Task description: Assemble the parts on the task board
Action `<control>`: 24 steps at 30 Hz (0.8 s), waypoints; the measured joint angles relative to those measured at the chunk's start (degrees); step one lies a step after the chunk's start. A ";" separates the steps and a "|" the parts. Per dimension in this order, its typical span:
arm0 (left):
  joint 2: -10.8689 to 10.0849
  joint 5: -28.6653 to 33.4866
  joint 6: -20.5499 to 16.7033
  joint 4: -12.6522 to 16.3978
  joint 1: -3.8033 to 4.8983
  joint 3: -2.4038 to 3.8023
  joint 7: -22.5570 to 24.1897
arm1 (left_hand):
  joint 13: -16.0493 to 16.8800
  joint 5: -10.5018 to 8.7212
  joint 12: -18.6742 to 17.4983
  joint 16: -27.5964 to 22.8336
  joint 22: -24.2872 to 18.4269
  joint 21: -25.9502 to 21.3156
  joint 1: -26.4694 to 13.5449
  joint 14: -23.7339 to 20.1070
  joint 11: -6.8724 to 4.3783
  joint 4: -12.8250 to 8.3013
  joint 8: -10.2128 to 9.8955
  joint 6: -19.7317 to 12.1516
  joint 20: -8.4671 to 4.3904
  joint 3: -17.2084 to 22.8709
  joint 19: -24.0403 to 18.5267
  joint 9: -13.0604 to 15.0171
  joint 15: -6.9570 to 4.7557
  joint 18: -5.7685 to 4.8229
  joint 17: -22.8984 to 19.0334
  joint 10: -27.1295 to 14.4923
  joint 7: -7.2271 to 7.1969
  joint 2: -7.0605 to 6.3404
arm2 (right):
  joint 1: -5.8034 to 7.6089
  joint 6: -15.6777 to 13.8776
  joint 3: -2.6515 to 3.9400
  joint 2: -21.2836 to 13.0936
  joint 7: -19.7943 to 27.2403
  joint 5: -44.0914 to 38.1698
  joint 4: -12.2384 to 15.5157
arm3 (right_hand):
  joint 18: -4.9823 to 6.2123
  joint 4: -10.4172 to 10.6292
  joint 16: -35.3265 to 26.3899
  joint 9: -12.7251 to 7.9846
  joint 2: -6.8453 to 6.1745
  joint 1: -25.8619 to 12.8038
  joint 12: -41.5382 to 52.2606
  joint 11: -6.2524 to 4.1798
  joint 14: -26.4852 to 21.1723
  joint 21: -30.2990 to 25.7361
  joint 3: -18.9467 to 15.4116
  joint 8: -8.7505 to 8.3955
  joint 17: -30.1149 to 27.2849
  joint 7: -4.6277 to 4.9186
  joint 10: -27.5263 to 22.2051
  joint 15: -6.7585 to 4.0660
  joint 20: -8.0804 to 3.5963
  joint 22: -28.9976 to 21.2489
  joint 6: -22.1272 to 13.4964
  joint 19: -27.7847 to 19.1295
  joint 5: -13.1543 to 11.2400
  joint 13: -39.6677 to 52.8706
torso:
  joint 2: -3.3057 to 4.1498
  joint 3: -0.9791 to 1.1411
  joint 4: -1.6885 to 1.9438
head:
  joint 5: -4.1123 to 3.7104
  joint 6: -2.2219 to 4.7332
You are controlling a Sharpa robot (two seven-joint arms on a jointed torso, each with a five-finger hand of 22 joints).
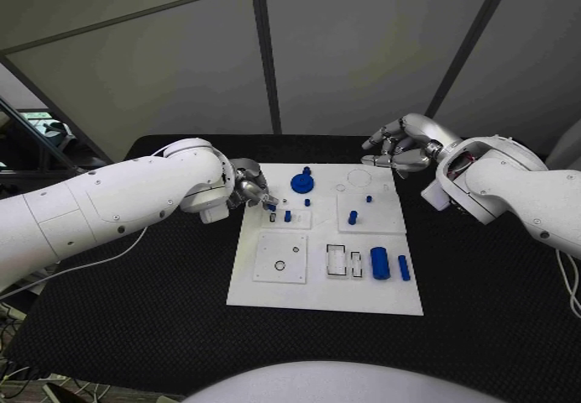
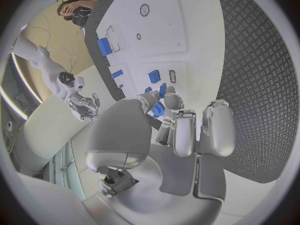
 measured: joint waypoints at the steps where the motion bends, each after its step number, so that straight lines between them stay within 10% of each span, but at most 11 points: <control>1: 0.00 -0.14 -0.04 0.00 -0.05 -0.10 -0.04 | 0.00 0.00 0.00 0.00 0.00 0.00 -0.07 0.00 0.00 0.00 0.00 0.00 0.00 0.00 0.00 0.01 0.00 0.00 0.00 0.00 0.00 -0.07 | 0.00 0.00 0.00 0.00 0.00 -0.01 0.00 | 0.00 0.00 0.00 0.00 0.00 0.00 0.00 0.00 0.00 0.00 0.00 0.00 0.00 0.00 0.00 0.00 0.00 0.00 0.00 0.00 0.00 0.00 | 0.00 0.00 0.00 | 0.00 -0.03; 24: 0.72 -3.99 0.28 0.20 -0.65 -1.50 -1.14 | 0.39 0.24 0.27 0.23 0.00 0.00 -1.14 0.00 -0.20 -0.93 0.29 0.00 0.00 1.89 -0.01 0.16 0.00 0.00 0.00 0.83 0.00 -1.13 | 0.00 0.13 0.00 0.09 0.01 -0.18 0.02 | 0.00 0.00 0.00 0.00 0.00 0.00 0.00 0.00 0.00 0.00 0.00 0.00 -0.01 0.00 0.00 0.00 0.00 0.01 0.00 0.00 0.00 0.01 | 0.02 -0.04 -0.04 | 0.05 -0.35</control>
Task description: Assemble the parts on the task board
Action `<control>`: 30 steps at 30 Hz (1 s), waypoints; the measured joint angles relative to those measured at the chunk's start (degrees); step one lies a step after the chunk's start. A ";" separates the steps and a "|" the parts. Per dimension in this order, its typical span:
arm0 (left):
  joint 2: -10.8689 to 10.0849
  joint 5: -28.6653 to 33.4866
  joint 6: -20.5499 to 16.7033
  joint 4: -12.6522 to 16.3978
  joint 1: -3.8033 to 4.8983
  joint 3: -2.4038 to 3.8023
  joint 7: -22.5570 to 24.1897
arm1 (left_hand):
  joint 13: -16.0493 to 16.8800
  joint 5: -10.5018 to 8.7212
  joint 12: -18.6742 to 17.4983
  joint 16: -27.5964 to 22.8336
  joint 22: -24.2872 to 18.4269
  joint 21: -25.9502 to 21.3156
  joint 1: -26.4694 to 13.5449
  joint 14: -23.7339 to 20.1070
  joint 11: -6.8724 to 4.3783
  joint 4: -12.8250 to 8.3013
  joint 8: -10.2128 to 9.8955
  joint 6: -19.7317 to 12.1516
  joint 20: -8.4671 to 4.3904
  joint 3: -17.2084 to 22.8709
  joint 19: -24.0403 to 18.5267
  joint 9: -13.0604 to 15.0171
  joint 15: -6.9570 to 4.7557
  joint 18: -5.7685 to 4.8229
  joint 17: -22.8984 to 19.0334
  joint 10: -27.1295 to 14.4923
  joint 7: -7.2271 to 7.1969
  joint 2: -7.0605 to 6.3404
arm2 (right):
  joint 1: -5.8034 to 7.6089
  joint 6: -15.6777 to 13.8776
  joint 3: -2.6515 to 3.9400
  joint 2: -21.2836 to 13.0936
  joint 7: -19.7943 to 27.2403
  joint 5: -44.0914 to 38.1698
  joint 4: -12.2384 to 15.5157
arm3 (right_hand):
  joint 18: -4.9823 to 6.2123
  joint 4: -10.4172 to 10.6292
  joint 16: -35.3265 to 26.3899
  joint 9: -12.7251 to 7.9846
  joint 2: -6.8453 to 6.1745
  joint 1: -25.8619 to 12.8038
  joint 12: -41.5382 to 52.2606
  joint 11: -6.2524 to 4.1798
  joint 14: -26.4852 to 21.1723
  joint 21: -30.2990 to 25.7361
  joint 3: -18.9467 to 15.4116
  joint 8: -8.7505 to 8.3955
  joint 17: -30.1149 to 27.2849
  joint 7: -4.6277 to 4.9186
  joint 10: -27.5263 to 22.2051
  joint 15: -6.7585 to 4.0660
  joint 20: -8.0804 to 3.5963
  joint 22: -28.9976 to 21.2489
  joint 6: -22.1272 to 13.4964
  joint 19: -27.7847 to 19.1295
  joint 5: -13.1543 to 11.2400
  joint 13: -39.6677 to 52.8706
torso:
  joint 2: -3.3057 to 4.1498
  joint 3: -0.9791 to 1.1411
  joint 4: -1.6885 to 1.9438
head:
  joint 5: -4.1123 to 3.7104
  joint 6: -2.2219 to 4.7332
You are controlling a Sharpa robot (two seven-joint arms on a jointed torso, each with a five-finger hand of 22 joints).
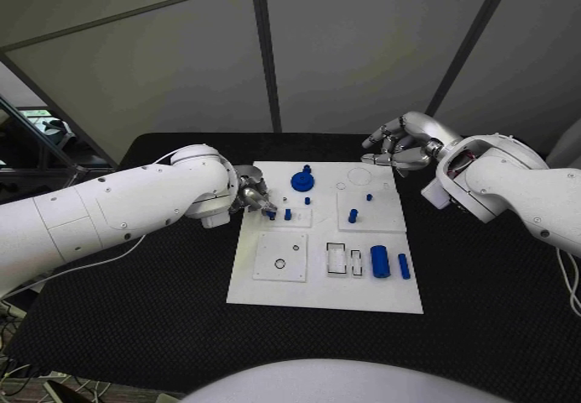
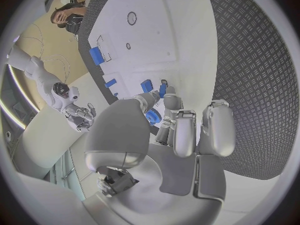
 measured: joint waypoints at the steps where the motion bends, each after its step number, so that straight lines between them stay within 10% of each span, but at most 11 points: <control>1: 0.04 -0.09 0.01 0.00 0.00 0.00 -0.02 | 0.00 0.00 0.00 0.00 0.00 0.00 0.00 0.00 0.00 0.00 0.00 0.00 0.00 0.00 0.00 0.00 0.00 0.00 0.00 0.00 0.00 0.00 | 0.00 0.01 0.00 0.00 0.00 -0.01 0.00 | 0.00 0.00 0.00 0.00 0.00 0.00 0.00 0.00 0.00 0.00 0.00 0.00 0.00 0.00 0.00 0.00 0.00 0.00 0.00 0.00 0.00 0.00 | 0.00 0.00 0.00 | -0.01 0.00; 30: 0.11 -1.88 1.25 0.52 -0.17 -0.08 -0.48 | 0.18 -0.11 0.24 0.00 0.00 0.00 -0.43 0.00 -0.09 -0.65 0.13 -0.01 -0.21 0.96 0.21 0.03 0.00 0.00 0.00 0.31 0.01 -0.43 | -0.01 0.18 0.00 0.08 0.02 -0.09 -0.14 | 0.00 0.00 0.00 0.00 0.00 0.00 0.00 0.00 0.00 0.00 0.00 0.00 0.04 0.00 0.00 0.00 0.00 -0.06 0.00 0.00 0.38 -0.04 | -0.05 0.00 0.05 | -0.15 -0.04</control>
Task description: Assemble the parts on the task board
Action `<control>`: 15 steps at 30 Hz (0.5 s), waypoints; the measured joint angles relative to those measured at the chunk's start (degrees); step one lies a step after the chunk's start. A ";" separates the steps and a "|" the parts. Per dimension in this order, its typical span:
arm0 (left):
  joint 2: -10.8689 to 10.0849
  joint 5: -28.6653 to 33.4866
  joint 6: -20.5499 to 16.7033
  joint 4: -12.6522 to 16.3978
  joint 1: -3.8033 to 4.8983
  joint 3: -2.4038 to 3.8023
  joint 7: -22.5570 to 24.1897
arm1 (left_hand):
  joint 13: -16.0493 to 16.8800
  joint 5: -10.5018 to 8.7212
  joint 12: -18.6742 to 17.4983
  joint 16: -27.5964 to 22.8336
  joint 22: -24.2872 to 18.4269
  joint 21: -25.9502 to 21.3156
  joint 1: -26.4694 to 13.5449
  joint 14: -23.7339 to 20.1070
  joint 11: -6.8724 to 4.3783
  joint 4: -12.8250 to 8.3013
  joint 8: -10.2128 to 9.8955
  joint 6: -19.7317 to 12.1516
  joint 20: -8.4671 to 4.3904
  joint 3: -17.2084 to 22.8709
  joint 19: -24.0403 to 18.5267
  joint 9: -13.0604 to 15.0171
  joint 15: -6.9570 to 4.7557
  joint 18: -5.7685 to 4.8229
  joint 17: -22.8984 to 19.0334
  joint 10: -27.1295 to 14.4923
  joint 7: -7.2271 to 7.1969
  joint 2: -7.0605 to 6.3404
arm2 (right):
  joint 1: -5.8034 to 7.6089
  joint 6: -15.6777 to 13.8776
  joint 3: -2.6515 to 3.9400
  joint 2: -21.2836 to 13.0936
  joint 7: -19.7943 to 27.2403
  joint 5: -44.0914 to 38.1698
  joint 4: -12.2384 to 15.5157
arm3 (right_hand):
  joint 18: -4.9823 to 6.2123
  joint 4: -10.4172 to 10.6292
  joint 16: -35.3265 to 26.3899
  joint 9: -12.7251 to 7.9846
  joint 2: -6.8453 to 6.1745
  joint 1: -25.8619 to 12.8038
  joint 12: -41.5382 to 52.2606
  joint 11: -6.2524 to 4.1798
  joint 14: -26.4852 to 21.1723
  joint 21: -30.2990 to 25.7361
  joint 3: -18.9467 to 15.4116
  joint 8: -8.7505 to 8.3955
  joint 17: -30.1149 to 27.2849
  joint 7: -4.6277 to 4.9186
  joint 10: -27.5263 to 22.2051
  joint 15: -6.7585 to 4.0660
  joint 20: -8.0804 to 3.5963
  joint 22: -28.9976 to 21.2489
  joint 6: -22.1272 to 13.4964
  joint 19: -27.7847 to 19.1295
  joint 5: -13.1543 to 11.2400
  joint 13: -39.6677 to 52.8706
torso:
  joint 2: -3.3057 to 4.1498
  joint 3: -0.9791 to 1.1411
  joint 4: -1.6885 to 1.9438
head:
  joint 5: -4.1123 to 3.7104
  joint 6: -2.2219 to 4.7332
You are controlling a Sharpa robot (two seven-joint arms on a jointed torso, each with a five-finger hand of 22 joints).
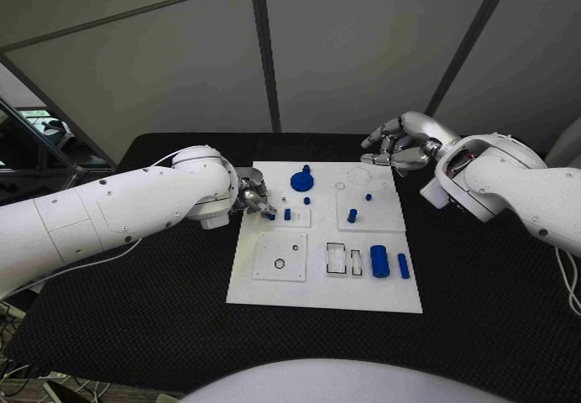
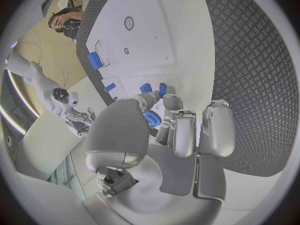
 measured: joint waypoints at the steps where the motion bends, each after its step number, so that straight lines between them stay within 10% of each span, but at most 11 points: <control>1: 0.01 -0.05 0.02 0.01 0.00 0.00 0.00 | 0.00 0.00 0.00 0.00 0.00 0.00 0.00 0.00 0.00 0.00 0.00 0.00 0.00 0.00 0.00 0.00 0.00 0.00 0.00 0.00 0.00 0.00 | 0.00 0.01 0.00 0.01 0.00 0.00 0.00 | 0.00 0.00 0.00 0.00 0.00 0.00 0.00 0.00 0.00 0.00 0.00 0.00 0.00 0.00 0.00 0.00 0.00 0.00 0.00 0.00 0.00 0.00 | 0.00 0.00 -0.01 | 0.01 -0.01; 15: 0.64 -0.50 0.45 -0.52 0.04 0.02 -0.23 | 0.05 0.07 0.00 0.00 0.00 0.00 -0.01 0.00 0.00 0.18 0.24 0.23 0.00 0.29 0.00 0.07 0.00 0.01 0.00 0.23 -0.21 -0.01 | -0.01 0.15 0.00 0.15 0.02 -0.01 -0.12 | 0.00 0.00 0.00 0.00 0.00 0.00 0.00 0.00 0.00 0.00 0.00 0.00 -0.01 0.00 0.00 0.00 0.00 0.01 0.00 0.00 0.00 0.01 | 0.02 0.03 -0.01 | -0.05 -0.20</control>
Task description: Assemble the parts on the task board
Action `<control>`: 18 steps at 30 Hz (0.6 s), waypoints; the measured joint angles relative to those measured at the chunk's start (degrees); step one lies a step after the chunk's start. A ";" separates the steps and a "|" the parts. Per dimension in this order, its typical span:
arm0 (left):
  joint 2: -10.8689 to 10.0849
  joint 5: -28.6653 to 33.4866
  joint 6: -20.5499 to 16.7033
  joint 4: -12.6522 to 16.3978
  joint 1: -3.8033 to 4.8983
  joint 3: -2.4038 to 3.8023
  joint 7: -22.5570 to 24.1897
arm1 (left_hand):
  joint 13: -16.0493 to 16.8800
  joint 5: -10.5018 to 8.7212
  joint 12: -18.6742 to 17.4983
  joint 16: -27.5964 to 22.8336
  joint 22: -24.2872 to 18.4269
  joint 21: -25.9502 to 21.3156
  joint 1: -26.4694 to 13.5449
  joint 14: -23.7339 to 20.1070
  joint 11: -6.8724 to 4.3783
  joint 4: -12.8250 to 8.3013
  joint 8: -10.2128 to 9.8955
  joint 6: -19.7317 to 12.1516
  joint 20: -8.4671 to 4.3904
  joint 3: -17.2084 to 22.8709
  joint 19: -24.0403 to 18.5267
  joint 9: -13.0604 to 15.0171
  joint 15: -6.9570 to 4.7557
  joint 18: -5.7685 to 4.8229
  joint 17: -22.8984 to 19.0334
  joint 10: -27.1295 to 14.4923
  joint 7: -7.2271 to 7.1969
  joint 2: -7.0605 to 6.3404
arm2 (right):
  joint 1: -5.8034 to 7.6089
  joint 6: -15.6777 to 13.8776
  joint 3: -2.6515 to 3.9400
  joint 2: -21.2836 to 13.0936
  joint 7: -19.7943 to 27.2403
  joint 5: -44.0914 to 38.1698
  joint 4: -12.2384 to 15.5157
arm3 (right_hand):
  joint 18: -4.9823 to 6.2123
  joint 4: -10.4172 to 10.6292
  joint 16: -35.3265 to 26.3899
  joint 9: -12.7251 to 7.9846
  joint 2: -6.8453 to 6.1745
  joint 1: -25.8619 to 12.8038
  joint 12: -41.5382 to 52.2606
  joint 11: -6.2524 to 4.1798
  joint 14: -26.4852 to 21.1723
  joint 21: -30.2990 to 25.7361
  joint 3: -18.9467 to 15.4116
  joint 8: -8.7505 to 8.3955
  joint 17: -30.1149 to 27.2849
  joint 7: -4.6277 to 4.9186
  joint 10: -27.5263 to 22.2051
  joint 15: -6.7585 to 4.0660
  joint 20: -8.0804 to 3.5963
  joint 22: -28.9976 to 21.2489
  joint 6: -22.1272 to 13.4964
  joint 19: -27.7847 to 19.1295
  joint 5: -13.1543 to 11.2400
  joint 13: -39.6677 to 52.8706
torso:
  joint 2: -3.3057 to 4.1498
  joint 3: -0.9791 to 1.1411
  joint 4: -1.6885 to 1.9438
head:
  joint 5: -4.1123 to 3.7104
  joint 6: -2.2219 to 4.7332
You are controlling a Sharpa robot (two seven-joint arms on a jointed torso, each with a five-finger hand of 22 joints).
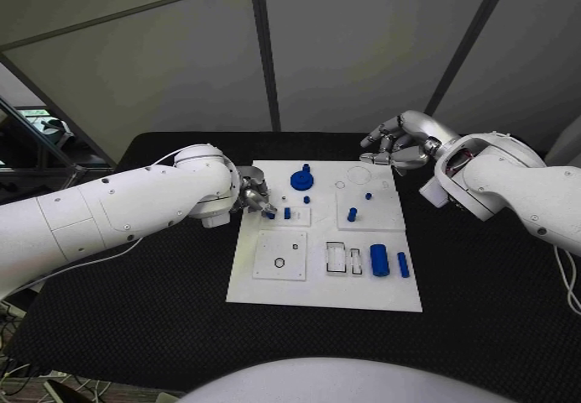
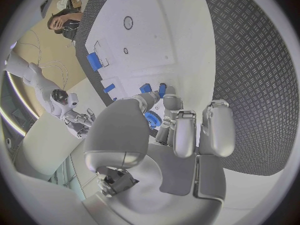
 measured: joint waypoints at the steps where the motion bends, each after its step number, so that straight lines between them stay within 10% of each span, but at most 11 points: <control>1: 0.11 -0.03 0.17 -0.14 0.03 0.02 -0.06 | 0.03 0.06 0.00 0.00 0.00 0.00 0.00 0.00 0.00 0.00 0.00 0.00 0.00 0.00 0.00 0.00 0.00 -0.01 0.00 0.01 0.00 0.00 | 0.00 0.01 0.00 0.01 0.00 0.00 0.00 | 0.00 0.00 0.00 0.00 0.00 0.00 0.00 0.00 0.00 0.00 0.00 0.00 0.00 0.00 0.00 0.00 0.00 0.00 0.00 0.00 0.00 0.00 | 0.00 0.01 -0.01 | 0.01 -0.03; 18: 0.97 -0.33 2.45 -1.22 0.44 0.00 -0.84 | 1.01 0.17 0.61 0.00 0.00 0.00 -1.92 0.00 -0.26 -0.17 0.27 0.22 0.00 0.85 0.00 0.10 0.00 -0.01 0.00 0.84 -0.21 -0.21 | 0.00 0.13 0.00 -0.04 0.00 -0.01 -0.01 | 0.00 0.00 0.00 0.00 0.00 0.00 0.00 0.00 0.00 0.00 0.00 0.00 -0.01 0.00 0.00 0.00 0.00 0.01 0.00 0.00 0.00 0.01 | 0.00 0.02 -0.05 | -0.05 -0.33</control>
